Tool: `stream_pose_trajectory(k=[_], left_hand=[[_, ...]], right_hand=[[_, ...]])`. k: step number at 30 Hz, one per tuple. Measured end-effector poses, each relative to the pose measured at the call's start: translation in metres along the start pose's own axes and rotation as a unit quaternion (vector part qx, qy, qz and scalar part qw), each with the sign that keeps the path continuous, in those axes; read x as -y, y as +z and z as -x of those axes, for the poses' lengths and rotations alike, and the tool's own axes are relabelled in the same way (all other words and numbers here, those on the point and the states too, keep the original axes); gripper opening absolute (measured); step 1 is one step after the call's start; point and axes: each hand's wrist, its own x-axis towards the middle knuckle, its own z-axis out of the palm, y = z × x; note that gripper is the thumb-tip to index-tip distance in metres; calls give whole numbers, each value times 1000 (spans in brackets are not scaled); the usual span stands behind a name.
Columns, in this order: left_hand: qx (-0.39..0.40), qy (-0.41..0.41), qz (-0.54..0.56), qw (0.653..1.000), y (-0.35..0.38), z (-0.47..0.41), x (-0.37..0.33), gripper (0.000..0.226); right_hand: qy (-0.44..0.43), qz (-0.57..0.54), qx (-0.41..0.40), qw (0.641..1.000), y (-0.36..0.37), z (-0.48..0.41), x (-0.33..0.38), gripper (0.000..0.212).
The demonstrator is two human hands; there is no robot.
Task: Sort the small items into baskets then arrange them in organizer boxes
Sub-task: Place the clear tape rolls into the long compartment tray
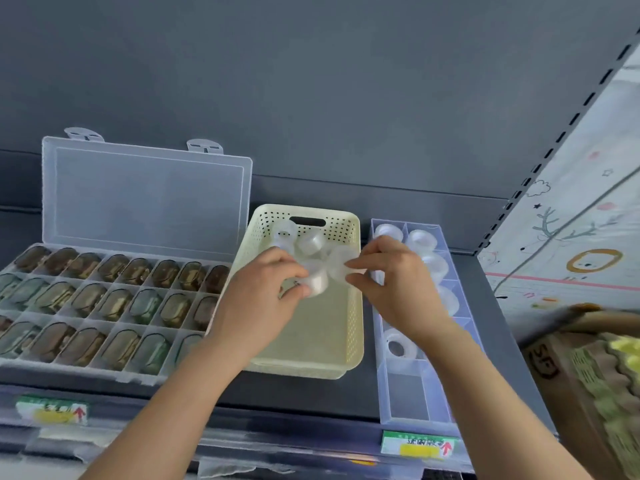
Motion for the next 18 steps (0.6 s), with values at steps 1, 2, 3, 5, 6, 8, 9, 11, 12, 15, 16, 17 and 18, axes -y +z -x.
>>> stream_pose_trajectory(k=[1, 2, 3, 5, 6, 8, 9, 11, 12, 15, 16, 17, 18], left_hand=[[1, 5, 14, 1000, 1, 3, -8, 17], [6, 10, 26, 1000, 2, 6, -17, 17], [10, 18, 36, 999, 5, 9, -26, 17], [19, 31, 38, 999, 12, 15, -43, 17], [24, 35, 36, 998, 17, 18, -50, 16], [33, 48, 33, 998, 28, 23, -64, 16], [37, 60, 28, 997, 35, 25, -70, 16], [50, 90, 4, 995, 47, 28, -80, 15], [55, 104, -11, 993, 53, 28, -84, 14], [67, 114, -40, 990, 68, 29, -94, 15], [73, 114, -52, 989, 71, 29, -96, 16], [78, 116, -66, 988, 74, 28, -97, 17], [83, 118, -79, 986, 77, 27, -97, 18]], right_hand=[[8, -13, -6, 1000, -11, 6, -2, 14], [14, -23, -11, 1000, -21, 13, -5, 14], [20, -28, -16, 999, -30, 20, -9, 15], [24, -19, -17, 999, -47, 35, -17, 15], [25, -9, -13, 1000, -55, 43, -22, 15], [24, 11, -3, 1000, -70, 58, -31, 14], [23, 25, 4, 999, -77, 66, -37, 15], [17, 53, 17, 998, -87, 80, -47, 16], [15, 61, 22, 998, -91, 87, -52, 16], [19, 85, 39, 995, -95, 101, -64, 15], [22, 94, 45, 994, -94, 103, -67, 15], [24, 100, 53, 993, -93, 105, -69, 14], [25, 106, 62, 992, -91, 106, -70, 14]])
